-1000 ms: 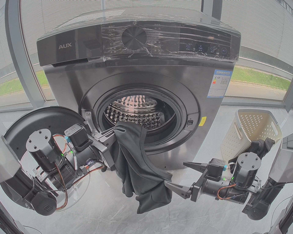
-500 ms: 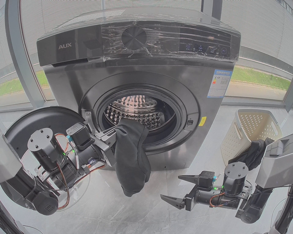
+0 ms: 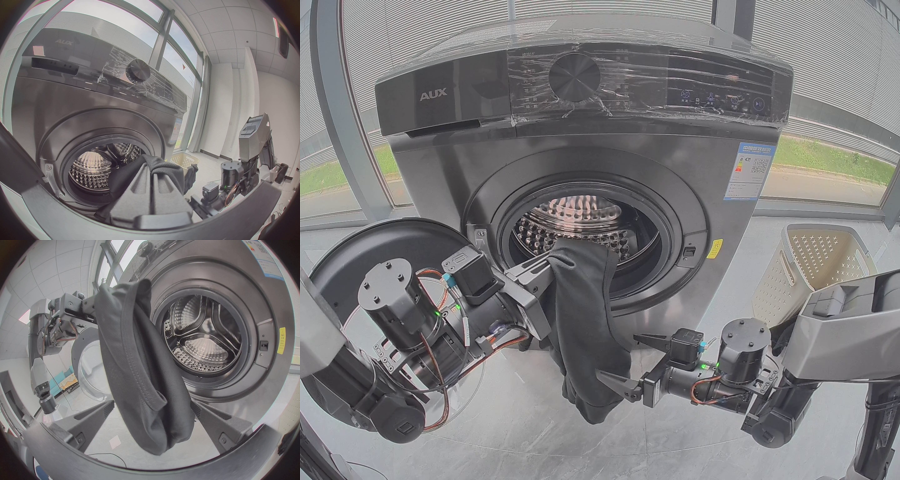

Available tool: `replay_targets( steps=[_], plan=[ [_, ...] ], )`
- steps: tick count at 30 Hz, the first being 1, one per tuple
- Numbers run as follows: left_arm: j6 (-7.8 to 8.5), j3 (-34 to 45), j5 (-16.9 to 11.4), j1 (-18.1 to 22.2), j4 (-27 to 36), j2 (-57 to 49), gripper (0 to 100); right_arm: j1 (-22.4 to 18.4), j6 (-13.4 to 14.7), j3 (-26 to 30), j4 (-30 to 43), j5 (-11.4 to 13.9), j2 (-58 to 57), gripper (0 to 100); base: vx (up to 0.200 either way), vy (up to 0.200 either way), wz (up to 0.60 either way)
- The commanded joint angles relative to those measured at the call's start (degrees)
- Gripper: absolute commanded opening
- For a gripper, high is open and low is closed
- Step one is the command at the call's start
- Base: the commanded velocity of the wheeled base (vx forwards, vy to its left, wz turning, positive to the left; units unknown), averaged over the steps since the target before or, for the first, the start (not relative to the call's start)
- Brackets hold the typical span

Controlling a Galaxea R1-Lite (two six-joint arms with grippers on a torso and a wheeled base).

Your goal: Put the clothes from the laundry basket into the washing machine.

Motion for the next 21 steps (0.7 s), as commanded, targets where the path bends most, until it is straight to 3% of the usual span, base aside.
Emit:
replay_targets(
  steps=[1, 9, 21],
  plan=[
    [0.03, -0.3, 0.0, -0.9, 0.0, -0.4, 0, 0.3, 0.0, -3.2, -0.3, 0.1, 3.5, 100, 0.000, 0.000, 0.00],
    [-0.15, -0.2, 0.0, -2.2, 0.0, -1.7, 0, -1.2, 0.0, -11.3, 0.0, 0.0, 10.3, 100, 0.000, 0.000, 0.00],
    [-0.32, 0.2, 0.0, -3.0, 0.0, -1.8, 0, -2.1, 0.1, -19.0, 0.0, -0.3, 13.5, 100, 0.000, 0.000, 0.00]
  ],
)
